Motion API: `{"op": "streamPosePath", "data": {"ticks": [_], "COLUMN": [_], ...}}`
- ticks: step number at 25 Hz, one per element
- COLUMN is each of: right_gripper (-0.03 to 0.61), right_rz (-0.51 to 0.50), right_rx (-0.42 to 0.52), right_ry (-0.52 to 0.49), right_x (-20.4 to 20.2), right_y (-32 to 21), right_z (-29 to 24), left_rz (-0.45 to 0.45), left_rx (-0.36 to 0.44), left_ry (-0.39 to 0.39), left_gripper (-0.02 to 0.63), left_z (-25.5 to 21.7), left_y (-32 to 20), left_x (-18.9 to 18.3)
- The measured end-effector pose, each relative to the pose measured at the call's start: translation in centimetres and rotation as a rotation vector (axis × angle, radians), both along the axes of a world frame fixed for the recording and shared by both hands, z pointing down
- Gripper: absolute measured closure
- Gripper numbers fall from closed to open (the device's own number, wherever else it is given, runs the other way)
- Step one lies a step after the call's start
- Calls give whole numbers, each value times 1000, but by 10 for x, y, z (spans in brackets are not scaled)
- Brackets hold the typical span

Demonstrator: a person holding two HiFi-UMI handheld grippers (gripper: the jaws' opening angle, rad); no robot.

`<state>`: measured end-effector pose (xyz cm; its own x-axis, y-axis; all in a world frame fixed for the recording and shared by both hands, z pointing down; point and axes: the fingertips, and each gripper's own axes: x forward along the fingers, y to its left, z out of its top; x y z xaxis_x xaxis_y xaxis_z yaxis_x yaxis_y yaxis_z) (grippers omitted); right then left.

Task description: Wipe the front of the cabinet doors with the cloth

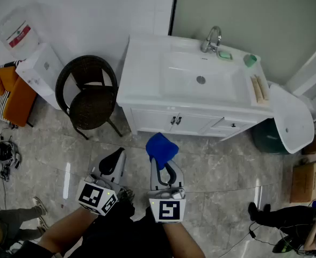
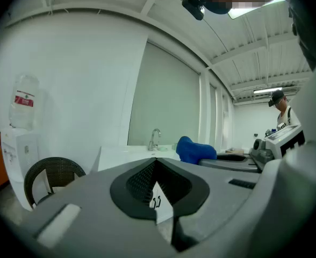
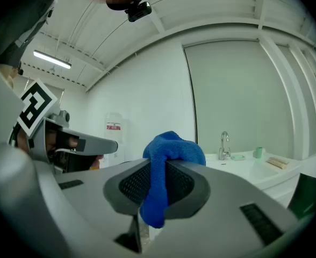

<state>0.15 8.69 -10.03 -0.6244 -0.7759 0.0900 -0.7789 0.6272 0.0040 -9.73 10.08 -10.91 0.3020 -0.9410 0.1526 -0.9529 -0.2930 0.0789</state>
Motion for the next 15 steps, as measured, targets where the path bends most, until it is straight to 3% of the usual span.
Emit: {"op": "streamPosePath", "data": {"ticks": [15], "right_gripper": [534], "right_rz": [40], "right_rx": [-46], "right_ry": [-13], "right_x": [-6], "right_y": [-10], "right_z": [29], "left_rz": [-9], "left_rx": [-19], "left_ry": [41], "left_gripper": [612], "left_z": [19], "left_y": [-11], "left_x": [-11]}}
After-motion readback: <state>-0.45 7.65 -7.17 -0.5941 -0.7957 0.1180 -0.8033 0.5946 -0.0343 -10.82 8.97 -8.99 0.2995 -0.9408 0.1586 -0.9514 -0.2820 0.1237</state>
